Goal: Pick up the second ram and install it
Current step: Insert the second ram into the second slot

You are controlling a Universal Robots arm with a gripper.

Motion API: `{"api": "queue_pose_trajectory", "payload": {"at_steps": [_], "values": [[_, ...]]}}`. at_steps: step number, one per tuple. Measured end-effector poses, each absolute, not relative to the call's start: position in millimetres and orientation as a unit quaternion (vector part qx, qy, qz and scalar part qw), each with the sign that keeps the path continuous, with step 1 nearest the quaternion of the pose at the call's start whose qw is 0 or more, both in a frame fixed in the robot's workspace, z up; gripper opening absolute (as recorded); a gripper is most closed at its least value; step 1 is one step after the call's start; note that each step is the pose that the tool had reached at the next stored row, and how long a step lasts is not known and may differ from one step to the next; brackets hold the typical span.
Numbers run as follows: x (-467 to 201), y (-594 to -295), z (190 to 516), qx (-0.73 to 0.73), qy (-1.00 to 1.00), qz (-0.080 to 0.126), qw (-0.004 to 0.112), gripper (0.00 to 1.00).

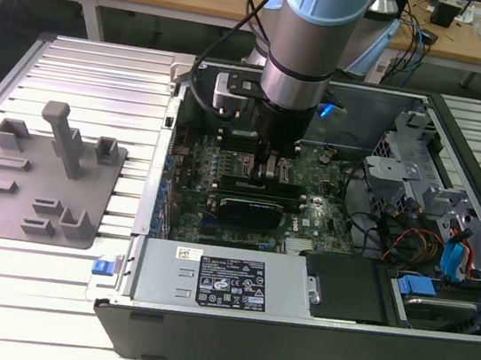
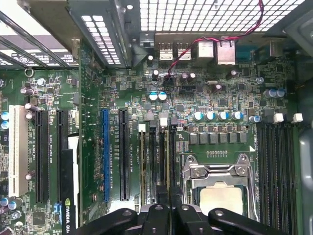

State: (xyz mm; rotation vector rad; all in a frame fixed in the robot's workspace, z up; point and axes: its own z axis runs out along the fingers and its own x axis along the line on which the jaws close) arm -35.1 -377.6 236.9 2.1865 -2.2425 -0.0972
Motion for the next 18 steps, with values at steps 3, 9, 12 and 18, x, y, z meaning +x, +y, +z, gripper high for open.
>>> {"api": "queue_pose_trajectory", "payload": {"at_steps": [3, 9, 12, 18], "values": [[-35.1, -377.8, 236.8, 0.698, -0.716, -0.031, 0.004, 0.09], [-35.1, -378.1, 236.4, 0.701, -0.713, -0.031, 0.004, 0.09], [-35.1, -378.1, 236.1, 0.701, -0.712, -0.031, 0.004, 0.09], [-35.1, -378.1, 235.2, 0.703, -0.711, -0.031, 0.004, 0.09]]}}
